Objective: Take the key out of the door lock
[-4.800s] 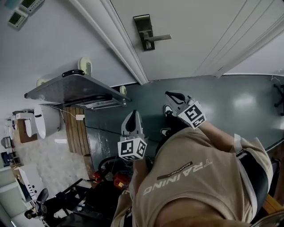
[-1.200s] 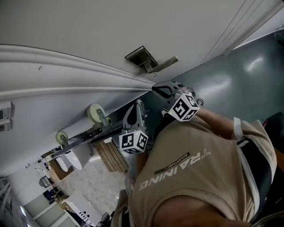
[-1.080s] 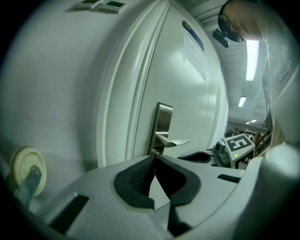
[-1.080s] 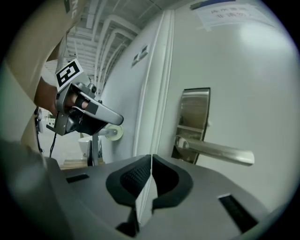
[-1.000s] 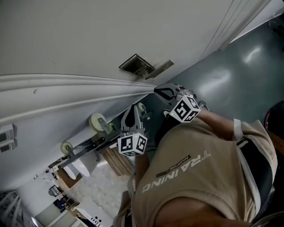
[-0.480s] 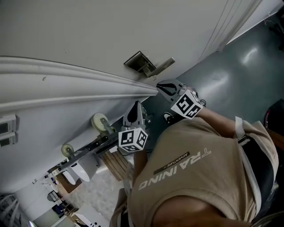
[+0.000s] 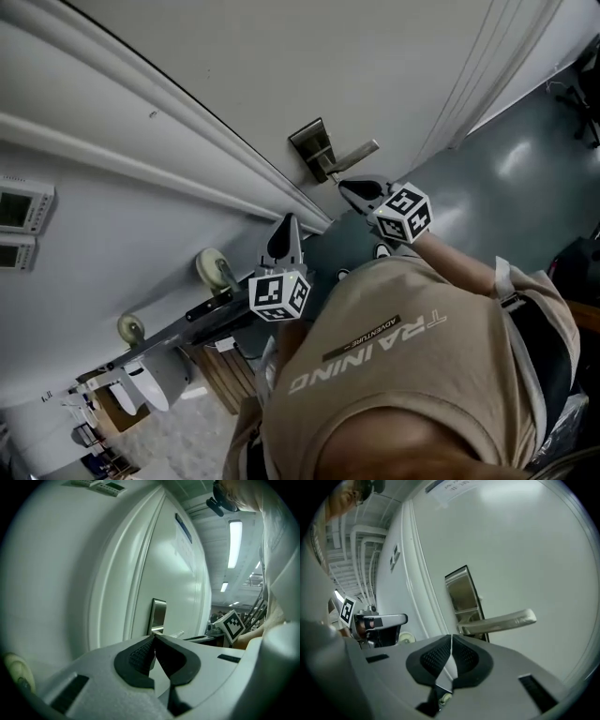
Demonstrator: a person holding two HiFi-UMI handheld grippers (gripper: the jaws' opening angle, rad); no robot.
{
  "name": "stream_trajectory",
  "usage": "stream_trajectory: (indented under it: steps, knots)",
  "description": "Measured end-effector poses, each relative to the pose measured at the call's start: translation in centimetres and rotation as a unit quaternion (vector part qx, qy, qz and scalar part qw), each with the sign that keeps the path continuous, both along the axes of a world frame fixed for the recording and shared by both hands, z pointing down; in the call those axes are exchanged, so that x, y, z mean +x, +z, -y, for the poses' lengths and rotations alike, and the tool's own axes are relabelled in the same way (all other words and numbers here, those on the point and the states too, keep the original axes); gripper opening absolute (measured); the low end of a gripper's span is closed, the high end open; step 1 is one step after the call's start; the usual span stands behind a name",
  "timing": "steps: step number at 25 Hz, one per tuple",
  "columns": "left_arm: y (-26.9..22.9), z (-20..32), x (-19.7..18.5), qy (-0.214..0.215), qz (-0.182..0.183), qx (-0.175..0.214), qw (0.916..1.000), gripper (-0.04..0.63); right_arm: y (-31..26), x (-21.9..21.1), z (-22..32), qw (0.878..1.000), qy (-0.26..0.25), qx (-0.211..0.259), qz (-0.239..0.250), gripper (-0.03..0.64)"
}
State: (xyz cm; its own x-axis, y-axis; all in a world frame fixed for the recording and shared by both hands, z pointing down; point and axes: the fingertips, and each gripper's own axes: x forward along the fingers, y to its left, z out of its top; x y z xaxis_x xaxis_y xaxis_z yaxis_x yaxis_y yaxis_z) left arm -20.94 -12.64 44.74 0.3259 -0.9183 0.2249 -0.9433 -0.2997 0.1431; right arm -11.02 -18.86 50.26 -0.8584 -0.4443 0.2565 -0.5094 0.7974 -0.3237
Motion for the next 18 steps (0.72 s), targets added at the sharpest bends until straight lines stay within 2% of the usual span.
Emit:
stream_trajectory:
  steps: [4, 8, 14, 18]
  knots:
    - [0.6, 1.0, -0.2, 0.012, -0.002, -0.007, 0.9999, 0.006, -0.5, 0.1, 1.1, 0.998, 0.029, -0.035, 0.041, 0.015]
    - [-0.2, 1.1, 0.0, 0.018, -0.004, 0.004, 0.9998, 0.006, -0.1, 1.1, 1.8, 0.988, 0.062, -0.098, 0.103, 0.015]
    - [-0.3, 1.2, -0.9, 0.01, 0.001, 0.003, 0.9999, 0.006, 1.6, 0.5, 1.7, 0.97, 0.062, -0.181, 0.15, 0.015]
    - [-0.9, 1.4, -0.5, 0.015, 0.004, 0.01, 0.9998, 0.006, 2.8, 0.9, 2.4, 0.96, 0.081, -0.214, 0.162, 0.017]
